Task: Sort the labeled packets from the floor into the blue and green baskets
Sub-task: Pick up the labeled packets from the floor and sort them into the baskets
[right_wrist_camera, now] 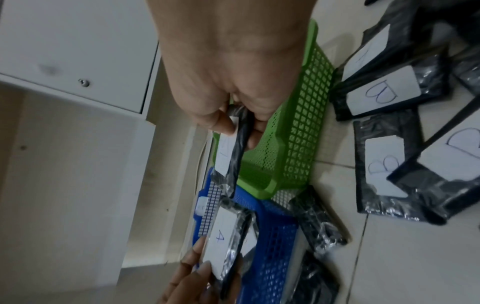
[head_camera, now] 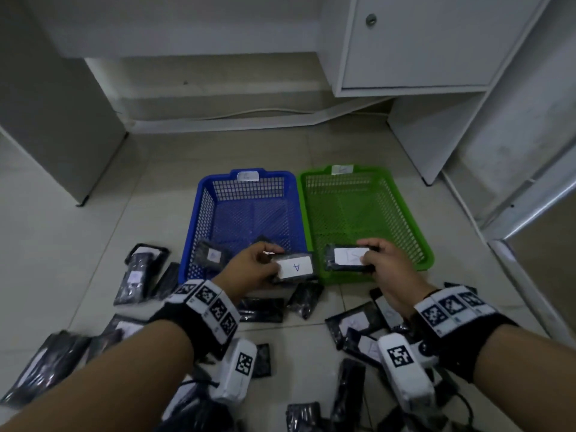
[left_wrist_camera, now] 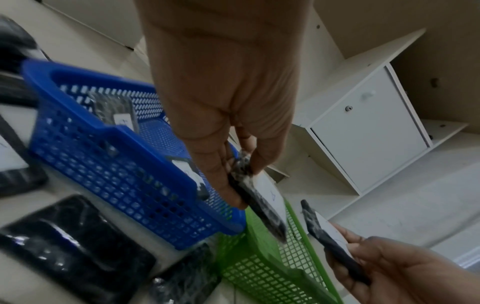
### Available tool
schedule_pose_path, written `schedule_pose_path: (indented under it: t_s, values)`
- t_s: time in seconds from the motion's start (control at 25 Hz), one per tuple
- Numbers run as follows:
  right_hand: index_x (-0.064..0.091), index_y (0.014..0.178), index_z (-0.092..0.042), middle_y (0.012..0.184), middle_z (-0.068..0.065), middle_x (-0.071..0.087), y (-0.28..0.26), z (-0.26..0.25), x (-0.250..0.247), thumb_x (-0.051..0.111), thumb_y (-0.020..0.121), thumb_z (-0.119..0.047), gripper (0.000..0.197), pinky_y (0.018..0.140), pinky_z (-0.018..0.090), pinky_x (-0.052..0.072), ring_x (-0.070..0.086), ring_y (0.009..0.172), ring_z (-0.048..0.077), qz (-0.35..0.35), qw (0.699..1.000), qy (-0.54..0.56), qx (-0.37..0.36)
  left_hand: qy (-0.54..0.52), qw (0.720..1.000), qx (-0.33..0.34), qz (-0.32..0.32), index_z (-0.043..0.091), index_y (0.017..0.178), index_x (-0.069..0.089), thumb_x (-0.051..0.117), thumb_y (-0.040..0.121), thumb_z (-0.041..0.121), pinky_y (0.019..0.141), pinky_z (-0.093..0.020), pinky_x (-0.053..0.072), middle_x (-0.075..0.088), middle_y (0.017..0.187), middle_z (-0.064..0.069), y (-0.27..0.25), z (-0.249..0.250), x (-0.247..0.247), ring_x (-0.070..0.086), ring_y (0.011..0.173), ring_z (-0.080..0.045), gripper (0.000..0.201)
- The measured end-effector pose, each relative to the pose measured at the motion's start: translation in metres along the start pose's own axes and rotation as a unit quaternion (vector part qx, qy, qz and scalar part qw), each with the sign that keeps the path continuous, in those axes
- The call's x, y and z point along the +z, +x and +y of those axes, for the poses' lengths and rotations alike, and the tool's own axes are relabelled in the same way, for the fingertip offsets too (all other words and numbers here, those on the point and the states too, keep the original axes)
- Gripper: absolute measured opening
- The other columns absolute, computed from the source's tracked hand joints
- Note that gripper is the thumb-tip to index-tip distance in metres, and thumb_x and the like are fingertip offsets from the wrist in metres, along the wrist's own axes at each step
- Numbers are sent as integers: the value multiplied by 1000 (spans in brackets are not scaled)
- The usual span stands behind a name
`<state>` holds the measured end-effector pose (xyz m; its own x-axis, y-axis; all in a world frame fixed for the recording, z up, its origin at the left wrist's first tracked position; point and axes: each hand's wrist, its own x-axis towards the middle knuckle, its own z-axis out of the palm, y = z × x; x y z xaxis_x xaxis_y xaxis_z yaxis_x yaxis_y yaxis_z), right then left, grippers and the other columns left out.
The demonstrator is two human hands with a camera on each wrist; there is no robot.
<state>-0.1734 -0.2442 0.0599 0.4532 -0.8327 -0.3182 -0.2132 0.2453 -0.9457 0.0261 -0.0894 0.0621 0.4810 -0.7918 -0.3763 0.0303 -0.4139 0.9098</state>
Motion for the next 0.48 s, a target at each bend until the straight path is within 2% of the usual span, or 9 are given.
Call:
schedule_pose_path:
  t_s: [0.16,0.24,0.36,0.4,0.48]
  values:
    - [61,98,-11,99,11,59,23,12,-26,47,84,9,28,77,37,47,56,88,25,72,997,12,17,-55,998,6,37,17,98,59,58,89,-3,67,-31,59,63,96,-8,37,0,48,62,79,-18,22]
    - [62,97,-11,98,11,60,32,16,-35,48,83,10,29,74,34,48,57,85,23,87,996,14,16,-70,997,9,45,20,98,60,58,89,-1,69,-34,58,65,99,-7,50,1,67,64,83,-20,23]
    - [63,100,-10,96,8,60,40,19,-43,48,82,9,30,70,31,48,57,83,21,88,996,10,16,-61,996,17,59,19,105,60,59,90,2,72,-34,58,64,94,-9,62,0,80,65,79,-21,23]
    - [63,101,-9,96,8,60,41,21,-44,48,82,9,30,70,31,48,57,84,21,86,996,9,16,-54,996,22,64,21,105,61,60,90,4,73,-36,59,64,94,-12,65,-2,82,65,79,-23,23]
    - [63,101,-10,96,8,61,45,24,-45,49,82,8,29,70,31,48,57,84,21,79,997,-6,7,-35,996,33,76,30,101,61,63,88,9,79,-46,58,63,93,-18,70,-7,81,66,85,-31,25]
